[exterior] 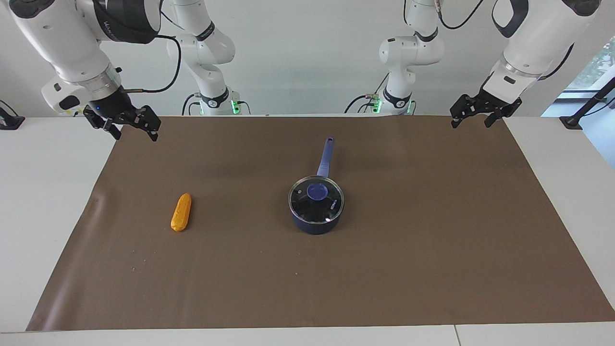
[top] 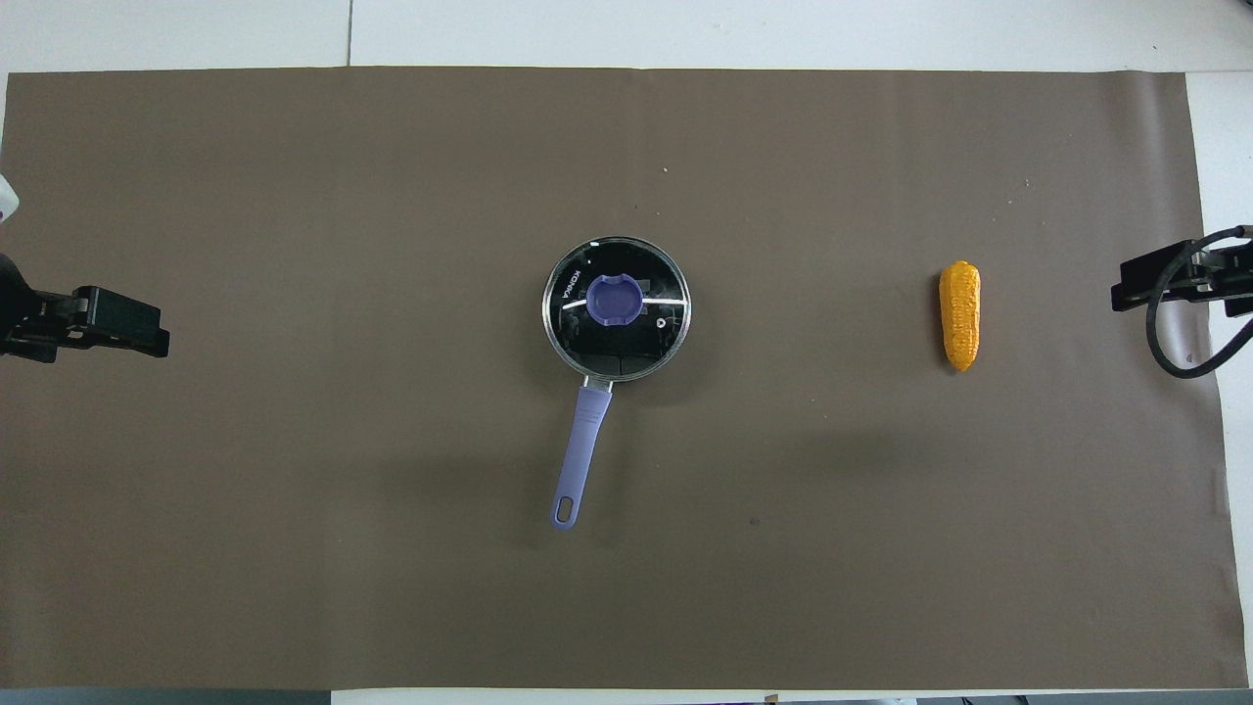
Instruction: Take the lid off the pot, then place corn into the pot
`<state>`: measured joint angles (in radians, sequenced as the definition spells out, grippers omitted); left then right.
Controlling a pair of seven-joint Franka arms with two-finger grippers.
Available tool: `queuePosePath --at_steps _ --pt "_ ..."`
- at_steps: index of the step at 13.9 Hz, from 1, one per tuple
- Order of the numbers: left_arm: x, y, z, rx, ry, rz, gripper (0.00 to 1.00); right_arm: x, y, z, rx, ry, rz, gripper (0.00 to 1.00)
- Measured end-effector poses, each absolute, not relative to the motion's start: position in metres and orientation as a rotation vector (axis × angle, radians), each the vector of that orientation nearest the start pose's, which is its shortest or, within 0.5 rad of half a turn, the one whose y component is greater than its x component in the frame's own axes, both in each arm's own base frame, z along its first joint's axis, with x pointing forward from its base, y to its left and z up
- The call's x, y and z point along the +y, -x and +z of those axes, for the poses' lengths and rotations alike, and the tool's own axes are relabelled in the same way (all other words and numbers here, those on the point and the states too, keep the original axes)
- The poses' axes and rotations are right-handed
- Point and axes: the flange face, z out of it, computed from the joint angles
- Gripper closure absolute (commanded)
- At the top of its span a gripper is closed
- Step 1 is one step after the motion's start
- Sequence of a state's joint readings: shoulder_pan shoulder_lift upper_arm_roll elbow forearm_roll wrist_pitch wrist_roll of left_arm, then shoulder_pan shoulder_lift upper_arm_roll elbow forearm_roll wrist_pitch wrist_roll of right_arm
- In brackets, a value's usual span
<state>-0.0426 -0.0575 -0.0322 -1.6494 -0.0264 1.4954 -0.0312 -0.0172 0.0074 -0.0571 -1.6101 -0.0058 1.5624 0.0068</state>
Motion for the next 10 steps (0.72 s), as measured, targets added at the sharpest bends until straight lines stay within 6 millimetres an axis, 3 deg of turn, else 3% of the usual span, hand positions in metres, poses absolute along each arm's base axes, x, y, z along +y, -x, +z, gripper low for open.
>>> queuePosePath --at_steps 8,10 --pt "-0.051 -0.526 0.613 0.092 3.157 0.143 0.00 -0.038 -0.553 0.601 0.116 3.142 0.087 0.00" --pt "-0.064 -0.531 0.616 0.128 3.163 0.057 0.00 -0.039 -0.553 0.601 0.120 3.142 0.087 0.00"
